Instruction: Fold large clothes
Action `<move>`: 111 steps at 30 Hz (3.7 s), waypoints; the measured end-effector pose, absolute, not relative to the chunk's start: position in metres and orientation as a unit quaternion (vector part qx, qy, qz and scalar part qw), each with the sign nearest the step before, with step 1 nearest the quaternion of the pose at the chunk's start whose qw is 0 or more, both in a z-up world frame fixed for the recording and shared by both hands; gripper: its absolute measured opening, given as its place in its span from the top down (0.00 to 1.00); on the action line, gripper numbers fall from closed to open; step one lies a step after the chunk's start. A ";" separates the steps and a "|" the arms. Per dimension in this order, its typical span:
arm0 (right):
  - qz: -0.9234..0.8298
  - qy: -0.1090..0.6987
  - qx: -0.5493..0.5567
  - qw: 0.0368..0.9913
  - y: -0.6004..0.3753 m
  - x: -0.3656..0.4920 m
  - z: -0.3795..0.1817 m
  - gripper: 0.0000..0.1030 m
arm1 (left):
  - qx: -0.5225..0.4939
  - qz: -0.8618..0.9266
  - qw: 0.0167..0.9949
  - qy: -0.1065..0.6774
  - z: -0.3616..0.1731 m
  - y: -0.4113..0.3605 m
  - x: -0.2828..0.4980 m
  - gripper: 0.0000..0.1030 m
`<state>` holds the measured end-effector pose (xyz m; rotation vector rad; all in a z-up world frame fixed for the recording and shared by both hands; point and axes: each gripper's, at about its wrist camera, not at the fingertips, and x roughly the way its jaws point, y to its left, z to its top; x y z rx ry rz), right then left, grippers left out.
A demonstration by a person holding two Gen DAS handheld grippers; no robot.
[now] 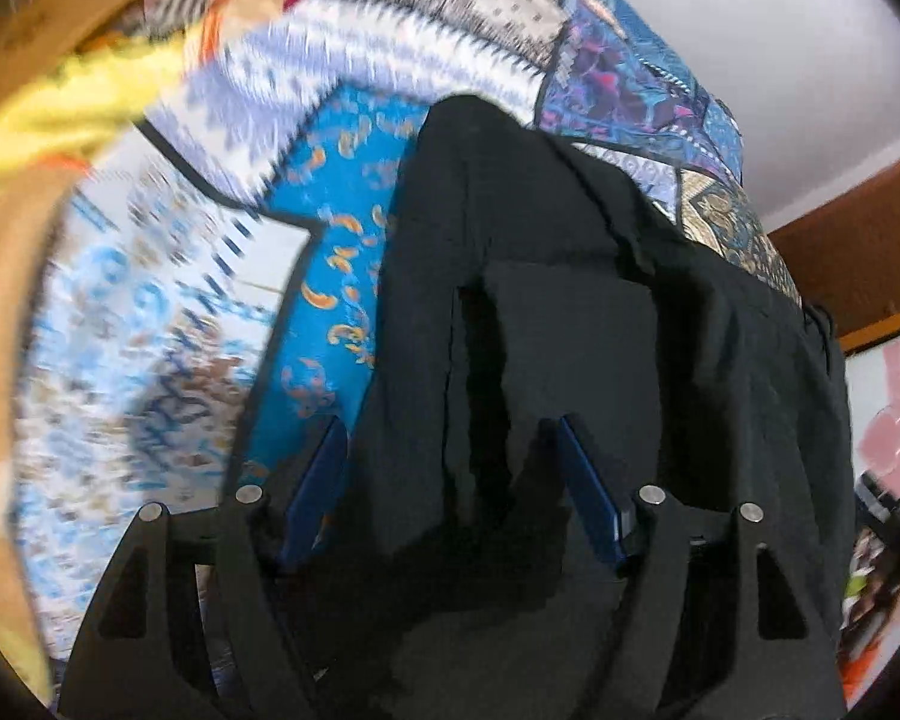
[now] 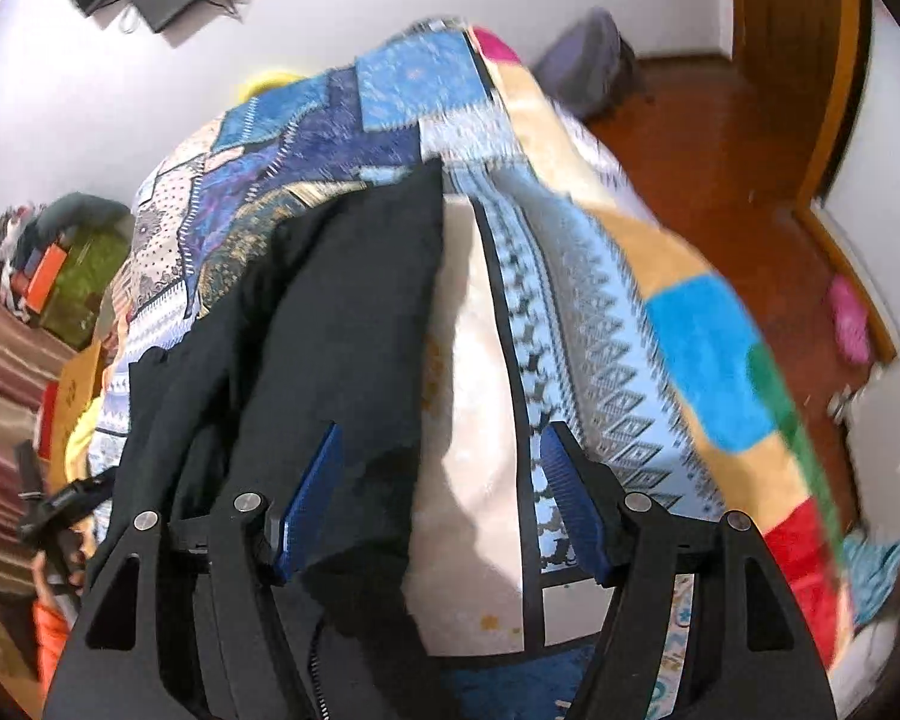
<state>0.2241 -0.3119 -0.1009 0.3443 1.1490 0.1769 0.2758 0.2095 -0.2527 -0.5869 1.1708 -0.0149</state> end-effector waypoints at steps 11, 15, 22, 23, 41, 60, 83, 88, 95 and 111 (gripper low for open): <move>0.144 0.570 0.222 0.778 -0.308 0.261 -0.129 0.34 | -0.350 -0.063 0.757 0.548 -0.286 0.219 0.319 0.24; 0.177 0.568 0.261 0.760 -0.306 0.269 -0.135 0.35 | -0.337 -0.051 0.764 0.548 -0.284 0.213 0.332 0.27; 0.194 0.578 0.257 0.749 -0.289 0.286 -0.138 0.71 | -0.215 -0.016 0.802 0.557 -0.267 0.184 0.336 0.77; 0.195 0.576 0.243 0.756 -0.285 0.288 -0.133 0.77 | -0.205 -0.013 0.807 0.554 -0.264 0.183 0.334 0.81; 0.192 0.516 0.096 0.829 -0.210 0.350 -0.096 0.92 | -0.175 0.031 0.857 0.484 -0.201 0.216 0.331 0.89; 0.160 0.508 0.045 0.845 -0.218 0.320 -0.072 0.89 | -0.148 0.066 0.853 0.496 -0.194 0.220 0.316 0.82; 0.167 0.536 0.020 0.827 -0.251 0.202 -0.062 0.47 | -0.195 0.105 0.812 0.540 -0.219 0.274 0.143 0.37; 0.137 0.554 0.037 0.820 -0.272 0.188 -0.078 0.47 | -0.227 0.102 0.783 0.570 -0.260 0.278 0.113 0.37; 0.120 0.575 0.086 0.805 -0.294 0.178 -0.099 0.47 | -0.296 0.061 0.755 0.582 -0.296 0.271 0.113 0.37; 0.201 0.563 0.161 0.786 -0.283 0.172 -0.111 0.54 | -0.334 -0.016 0.766 0.549 -0.274 0.247 0.117 0.74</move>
